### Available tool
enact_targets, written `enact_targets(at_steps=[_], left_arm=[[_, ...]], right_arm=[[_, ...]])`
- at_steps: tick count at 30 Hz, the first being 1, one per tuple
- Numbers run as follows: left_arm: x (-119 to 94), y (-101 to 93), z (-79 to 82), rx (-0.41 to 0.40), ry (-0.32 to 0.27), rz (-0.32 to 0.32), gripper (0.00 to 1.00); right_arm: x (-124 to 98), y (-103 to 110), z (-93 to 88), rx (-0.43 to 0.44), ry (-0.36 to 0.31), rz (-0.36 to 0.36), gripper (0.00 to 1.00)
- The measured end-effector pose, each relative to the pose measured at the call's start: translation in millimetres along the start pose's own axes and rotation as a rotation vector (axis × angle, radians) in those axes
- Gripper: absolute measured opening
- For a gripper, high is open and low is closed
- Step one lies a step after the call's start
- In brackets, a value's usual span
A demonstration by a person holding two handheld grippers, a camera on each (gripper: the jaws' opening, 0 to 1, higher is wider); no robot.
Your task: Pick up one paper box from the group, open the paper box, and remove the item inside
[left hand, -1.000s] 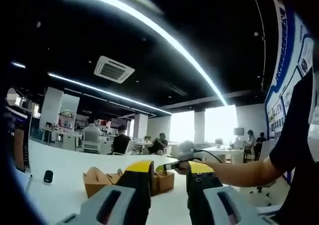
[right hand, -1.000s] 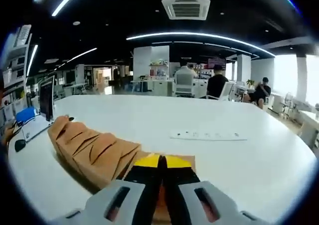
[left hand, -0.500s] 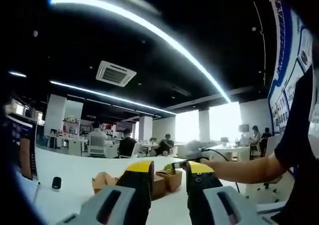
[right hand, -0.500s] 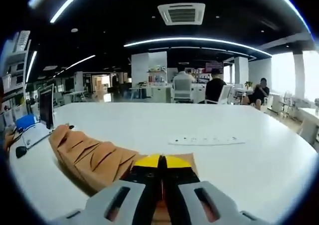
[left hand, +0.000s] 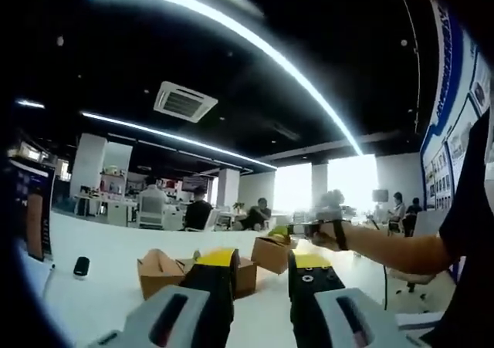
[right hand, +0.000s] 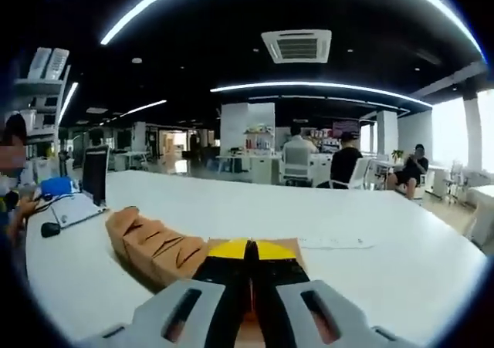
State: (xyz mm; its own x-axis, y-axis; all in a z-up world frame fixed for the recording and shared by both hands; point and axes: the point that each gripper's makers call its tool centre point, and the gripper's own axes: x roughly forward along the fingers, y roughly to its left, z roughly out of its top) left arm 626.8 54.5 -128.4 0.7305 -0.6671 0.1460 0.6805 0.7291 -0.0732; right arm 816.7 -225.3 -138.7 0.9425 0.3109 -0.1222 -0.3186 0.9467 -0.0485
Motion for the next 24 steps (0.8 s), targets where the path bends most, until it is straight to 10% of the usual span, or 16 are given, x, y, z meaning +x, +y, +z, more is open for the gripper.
enact_targets(at_steps=[6,24], left_arm=[[1,0.7,-2.6,-0.004,0.007,-0.002,0.28],[4,-10.4,-4.1,-0.002,0.025,-0.052,0.28]], right_arm=[[-26,15,11.6,-0.043,-0.031,0.079,0.03],[-88,139,34.0,-0.195,-0.142,0.754,0.03]])
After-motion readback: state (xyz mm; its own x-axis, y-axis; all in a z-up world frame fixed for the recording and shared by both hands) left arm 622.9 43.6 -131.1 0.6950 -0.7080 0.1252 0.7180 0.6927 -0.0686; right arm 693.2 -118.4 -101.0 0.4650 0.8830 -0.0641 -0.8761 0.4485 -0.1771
